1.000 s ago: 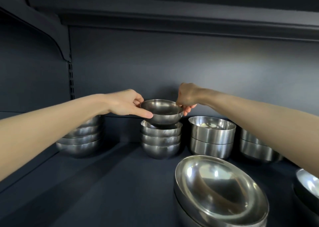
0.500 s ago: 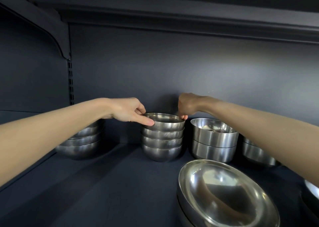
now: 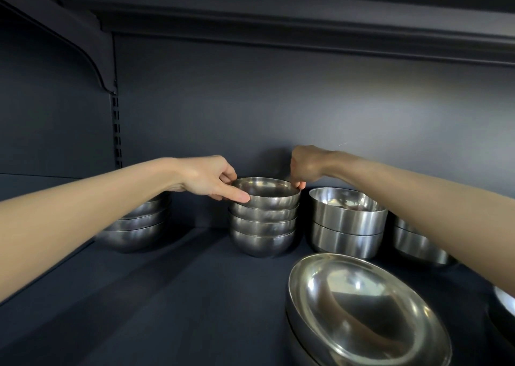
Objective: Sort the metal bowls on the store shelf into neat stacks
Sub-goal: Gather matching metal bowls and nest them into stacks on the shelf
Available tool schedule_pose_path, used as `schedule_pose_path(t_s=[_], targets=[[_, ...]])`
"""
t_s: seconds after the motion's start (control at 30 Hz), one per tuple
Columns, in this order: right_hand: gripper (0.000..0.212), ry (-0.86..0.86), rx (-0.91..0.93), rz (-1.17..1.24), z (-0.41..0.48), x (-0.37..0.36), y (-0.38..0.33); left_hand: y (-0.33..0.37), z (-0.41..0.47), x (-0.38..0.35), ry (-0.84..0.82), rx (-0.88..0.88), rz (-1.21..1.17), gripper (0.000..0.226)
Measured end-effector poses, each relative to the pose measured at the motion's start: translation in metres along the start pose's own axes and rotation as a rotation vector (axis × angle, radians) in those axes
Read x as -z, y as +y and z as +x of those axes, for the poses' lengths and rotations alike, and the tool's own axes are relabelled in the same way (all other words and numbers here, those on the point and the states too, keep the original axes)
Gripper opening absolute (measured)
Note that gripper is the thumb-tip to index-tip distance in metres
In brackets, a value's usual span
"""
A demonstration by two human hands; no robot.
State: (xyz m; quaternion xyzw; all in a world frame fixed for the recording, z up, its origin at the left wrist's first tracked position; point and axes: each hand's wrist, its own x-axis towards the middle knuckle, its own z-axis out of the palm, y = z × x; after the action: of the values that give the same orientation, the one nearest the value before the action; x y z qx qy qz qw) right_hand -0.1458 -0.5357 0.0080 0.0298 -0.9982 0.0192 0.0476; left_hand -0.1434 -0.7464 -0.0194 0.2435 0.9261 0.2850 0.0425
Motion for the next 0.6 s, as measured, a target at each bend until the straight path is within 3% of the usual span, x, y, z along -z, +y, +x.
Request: schedule_pose_path(t_s=[0.33,0.6], targets=[[0.023,-0.008,-0.002,-0.062,-0.0002,-0.0011,-0.0018,0.0016,0.0022,0.0015,-0.009,0.01,-0.014,0.071],[0.016,-0.059,0.001,-0.019,0.0007,0.0037,0.0004,0.0013,0.0,0.0011,-0.037,0.014,-0.041,0.075]])
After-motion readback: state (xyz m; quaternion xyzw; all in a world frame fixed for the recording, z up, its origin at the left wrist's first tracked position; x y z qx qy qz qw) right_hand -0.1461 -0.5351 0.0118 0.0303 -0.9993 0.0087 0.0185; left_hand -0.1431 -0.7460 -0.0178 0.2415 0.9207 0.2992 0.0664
